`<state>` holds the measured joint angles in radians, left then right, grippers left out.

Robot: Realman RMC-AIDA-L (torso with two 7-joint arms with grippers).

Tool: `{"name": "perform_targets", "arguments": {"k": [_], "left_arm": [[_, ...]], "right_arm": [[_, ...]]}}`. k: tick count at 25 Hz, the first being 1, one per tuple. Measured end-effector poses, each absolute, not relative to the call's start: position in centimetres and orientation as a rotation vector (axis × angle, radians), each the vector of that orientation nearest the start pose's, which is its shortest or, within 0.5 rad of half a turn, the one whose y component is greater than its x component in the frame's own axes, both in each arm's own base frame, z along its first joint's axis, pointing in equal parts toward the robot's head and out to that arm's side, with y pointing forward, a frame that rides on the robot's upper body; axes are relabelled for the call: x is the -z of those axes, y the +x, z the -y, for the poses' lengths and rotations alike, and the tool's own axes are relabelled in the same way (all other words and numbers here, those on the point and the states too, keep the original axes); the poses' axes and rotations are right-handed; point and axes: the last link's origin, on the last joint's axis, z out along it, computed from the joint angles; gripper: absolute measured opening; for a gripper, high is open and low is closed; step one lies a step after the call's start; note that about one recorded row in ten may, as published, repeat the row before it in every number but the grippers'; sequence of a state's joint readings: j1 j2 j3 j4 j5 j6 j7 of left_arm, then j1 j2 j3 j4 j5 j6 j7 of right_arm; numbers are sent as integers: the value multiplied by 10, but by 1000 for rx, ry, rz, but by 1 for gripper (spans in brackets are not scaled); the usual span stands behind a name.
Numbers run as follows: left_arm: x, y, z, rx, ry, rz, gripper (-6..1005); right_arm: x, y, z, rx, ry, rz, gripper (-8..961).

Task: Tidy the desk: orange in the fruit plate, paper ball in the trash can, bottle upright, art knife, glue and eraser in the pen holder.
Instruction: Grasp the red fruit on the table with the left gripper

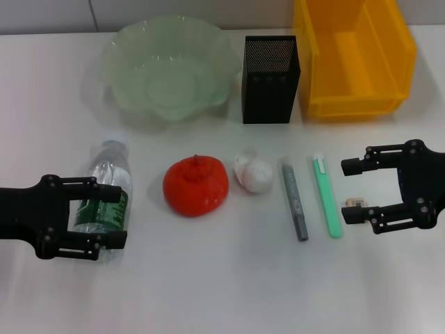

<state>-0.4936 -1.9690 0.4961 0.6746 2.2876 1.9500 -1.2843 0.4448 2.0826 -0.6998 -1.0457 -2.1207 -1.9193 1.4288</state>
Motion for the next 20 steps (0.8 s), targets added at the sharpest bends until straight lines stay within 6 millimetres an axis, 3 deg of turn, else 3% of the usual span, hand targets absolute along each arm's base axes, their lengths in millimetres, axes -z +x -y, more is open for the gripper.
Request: {"name": "perform_targets", "arguments": {"k": [20], "left_arm": [[-55, -297, -277, 616, -2963, 560, 771]], "right_arm": [[-49, 251, -292, -521, -2949, -351, 752]]}}
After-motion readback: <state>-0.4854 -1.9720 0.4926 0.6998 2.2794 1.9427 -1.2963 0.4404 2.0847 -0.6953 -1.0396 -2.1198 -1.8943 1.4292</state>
